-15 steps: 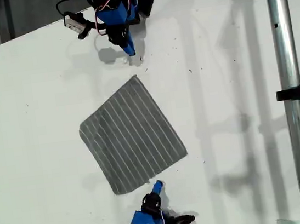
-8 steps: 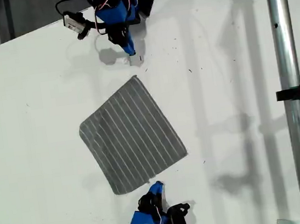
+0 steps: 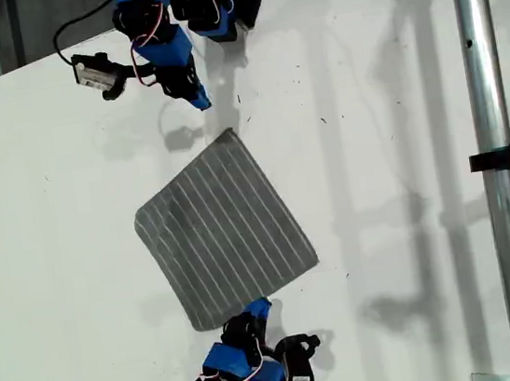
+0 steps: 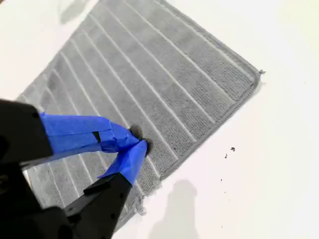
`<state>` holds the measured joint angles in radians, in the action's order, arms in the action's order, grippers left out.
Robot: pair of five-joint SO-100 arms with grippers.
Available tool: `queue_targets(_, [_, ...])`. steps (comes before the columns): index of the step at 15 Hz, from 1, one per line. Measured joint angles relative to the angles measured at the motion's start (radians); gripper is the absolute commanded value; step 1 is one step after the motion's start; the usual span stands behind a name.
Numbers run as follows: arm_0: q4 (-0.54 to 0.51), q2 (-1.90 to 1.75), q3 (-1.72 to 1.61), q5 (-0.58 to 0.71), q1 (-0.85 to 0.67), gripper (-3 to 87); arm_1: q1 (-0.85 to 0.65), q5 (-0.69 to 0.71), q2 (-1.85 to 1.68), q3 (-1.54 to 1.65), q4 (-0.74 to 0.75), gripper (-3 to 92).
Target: Grasp corners of a towel and fold twice.
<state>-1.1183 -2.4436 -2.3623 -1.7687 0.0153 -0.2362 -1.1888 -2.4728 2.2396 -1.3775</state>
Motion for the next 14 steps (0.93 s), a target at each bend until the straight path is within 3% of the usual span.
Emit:
queue_targets(4, [0.005,0.387,0.336,0.026,0.063,-2.9,-0.018,0.126,0.357,-0.318,-0.011,2.7])
queue_targets(5, [0.006,0.437,0.385,0.032,0.072,-2.9,-0.020,0.156,0.431,-0.397,-0.026,26.9])
queue_targets(6, [0.006,0.462,0.413,0.032,0.078,-2.9,-0.023,0.187,0.500,-0.456,-0.041,32.8])
queue_targets(9, [-0.015,0.469,0.422,0.032,0.083,-2.9,-0.034,0.278,0.626,-0.459,0.002,32.2])
queue_targets(14, [-0.034,0.469,0.422,0.014,0.097,-2.9,-0.051,0.334,0.816,-0.204,0.276,29.8])
